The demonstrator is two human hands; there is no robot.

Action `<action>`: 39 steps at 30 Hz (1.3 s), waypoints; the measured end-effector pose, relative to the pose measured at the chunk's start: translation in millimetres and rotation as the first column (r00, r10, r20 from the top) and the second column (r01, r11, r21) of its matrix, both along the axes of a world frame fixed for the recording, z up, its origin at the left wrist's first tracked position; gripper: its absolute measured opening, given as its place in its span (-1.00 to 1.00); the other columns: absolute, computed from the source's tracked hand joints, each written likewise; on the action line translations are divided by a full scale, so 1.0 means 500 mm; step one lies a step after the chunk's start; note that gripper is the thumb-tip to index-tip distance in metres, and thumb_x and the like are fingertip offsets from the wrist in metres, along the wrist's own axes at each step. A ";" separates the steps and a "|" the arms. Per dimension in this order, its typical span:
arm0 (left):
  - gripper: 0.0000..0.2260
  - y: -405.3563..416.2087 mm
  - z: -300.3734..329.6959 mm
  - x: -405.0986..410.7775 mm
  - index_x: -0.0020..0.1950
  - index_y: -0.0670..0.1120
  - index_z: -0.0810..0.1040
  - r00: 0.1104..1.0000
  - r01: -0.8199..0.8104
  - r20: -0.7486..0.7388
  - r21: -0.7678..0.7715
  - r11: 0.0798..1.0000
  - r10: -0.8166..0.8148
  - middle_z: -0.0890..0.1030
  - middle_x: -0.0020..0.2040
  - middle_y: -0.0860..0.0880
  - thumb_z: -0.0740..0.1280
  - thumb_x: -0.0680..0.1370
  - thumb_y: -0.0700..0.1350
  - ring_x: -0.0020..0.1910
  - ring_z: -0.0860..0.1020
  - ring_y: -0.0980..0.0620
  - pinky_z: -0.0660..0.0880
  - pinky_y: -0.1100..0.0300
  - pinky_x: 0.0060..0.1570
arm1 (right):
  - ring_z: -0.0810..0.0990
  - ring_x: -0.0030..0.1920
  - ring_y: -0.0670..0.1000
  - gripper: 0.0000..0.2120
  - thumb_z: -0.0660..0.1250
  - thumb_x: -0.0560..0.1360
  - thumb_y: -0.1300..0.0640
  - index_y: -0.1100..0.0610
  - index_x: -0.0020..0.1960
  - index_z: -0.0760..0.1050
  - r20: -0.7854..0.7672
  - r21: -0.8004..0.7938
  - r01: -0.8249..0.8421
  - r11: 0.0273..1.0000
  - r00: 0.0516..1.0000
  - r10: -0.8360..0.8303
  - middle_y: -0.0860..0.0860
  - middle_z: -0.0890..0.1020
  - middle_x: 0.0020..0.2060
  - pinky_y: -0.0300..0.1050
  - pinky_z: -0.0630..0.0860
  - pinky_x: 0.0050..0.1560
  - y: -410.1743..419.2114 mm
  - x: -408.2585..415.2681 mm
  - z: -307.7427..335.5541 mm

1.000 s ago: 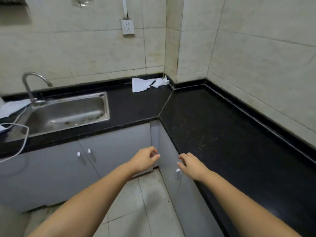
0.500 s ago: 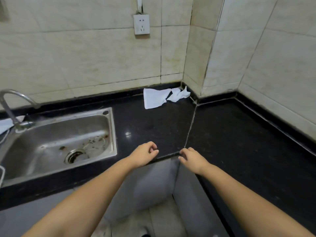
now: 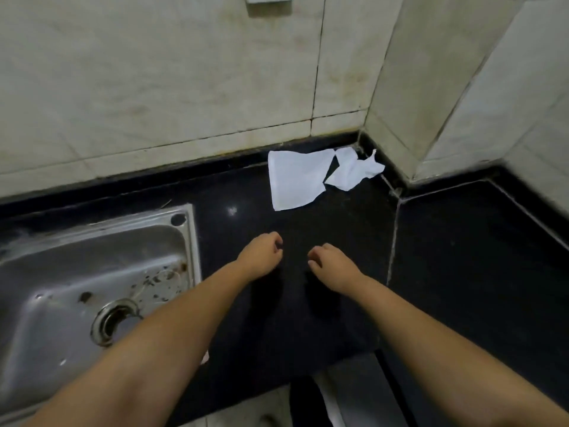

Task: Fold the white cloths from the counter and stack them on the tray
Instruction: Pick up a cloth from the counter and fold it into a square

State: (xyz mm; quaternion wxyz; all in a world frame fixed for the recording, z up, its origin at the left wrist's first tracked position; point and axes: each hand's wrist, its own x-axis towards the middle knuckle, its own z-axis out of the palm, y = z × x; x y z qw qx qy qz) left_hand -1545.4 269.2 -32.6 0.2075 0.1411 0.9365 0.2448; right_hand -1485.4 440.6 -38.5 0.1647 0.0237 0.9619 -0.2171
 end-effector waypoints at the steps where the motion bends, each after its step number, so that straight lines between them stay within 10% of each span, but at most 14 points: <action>1: -0.75 0.008 -0.006 -0.030 0.23 -0.11 0.46 1.000 -0.005 -0.020 -0.013 1.000 0.005 0.53 0.15 -0.12 0.23 0.56 -0.14 0.09 0.52 -0.09 0.49 0.01 0.13 | 0.49 0.19 0.11 -0.71 0.19 0.58 0.04 0.11 0.25 0.46 -0.019 -0.003 -0.017 1.000 1.000 0.017 0.09 0.48 0.19 0.06 0.46 0.20 -0.006 -0.041 -0.005; 9: -0.62 0.072 -0.089 -0.220 0.41 -0.12 0.32 0.983 0.037 -0.175 -0.144 0.989 -0.062 0.40 0.27 -0.13 0.17 0.57 -0.19 0.23 0.39 -0.11 0.43 0.02 0.14 | 0.41 0.25 0.09 -0.69 0.16 0.57 0.15 0.11 0.30 0.42 -0.229 0.098 -0.048 0.994 0.971 0.069 0.06 0.47 0.23 -0.03 0.33 0.20 -0.004 -0.294 -0.065; 18: -0.79 0.100 -0.110 -0.262 0.16 -0.14 0.47 0.921 0.064 -0.340 -0.354 0.933 -0.192 0.44 0.18 -0.08 0.14 0.59 -0.14 0.18 0.38 -0.05 0.30 0.13 0.11 | 0.40 0.21 0.10 -0.78 0.15 0.59 0.10 0.10 0.16 0.48 -0.178 0.179 -0.082 0.980 0.977 0.114 0.07 0.48 0.14 -0.03 0.29 0.17 0.036 -0.343 -0.100; 24: -0.96 0.080 -0.042 -0.194 -0.14 -0.10 0.42 0.957 0.008 -0.288 0.140 0.990 0.033 0.43 -0.20 0.07 0.27 0.49 -0.19 -0.12 0.42 0.02 0.37 0.14 0.01 | 0.49 0.05 0.05 -0.87 0.15 0.58 0.11 0.10 0.03 0.46 -0.261 -0.006 0.028 1.000 0.965 -0.028 0.01 0.57 -0.04 -0.06 0.25 0.18 0.046 -0.258 -0.061; 30: -0.87 0.030 0.059 -0.108 -0.17 -0.06 0.46 0.919 -0.188 -0.168 0.607 0.772 0.356 0.48 -0.29 0.13 0.31 0.50 -0.27 -0.33 0.43 0.29 0.33 0.45 -0.29 | 0.53 -0.01 0.05 -0.84 0.21 0.56 0.14 0.08 0.02 0.56 -0.314 -0.082 0.226 0.971 0.919 -0.240 0.01 0.57 -0.11 -0.05 0.34 0.15 0.086 -0.141 0.008; 39: -0.88 -0.054 0.132 0.008 -0.09 0.07 0.55 0.886 -0.297 -0.008 0.760 0.579 0.464 0.61 -0.10 0.10 0.31 0.55 -0.16 -0.10 0.56 0.19 0.44 0.37 -0.13 | 0.55 -0.11 -0.07 -0.88 0.28 0.55 0.18 0.08 -0.03 0.59 -0.194 -0.704 0.333 0.628 0.760 -0.620 0.03 0.63 -0.16 -0.26 0.46 -0.07 0.128 0.029 0.138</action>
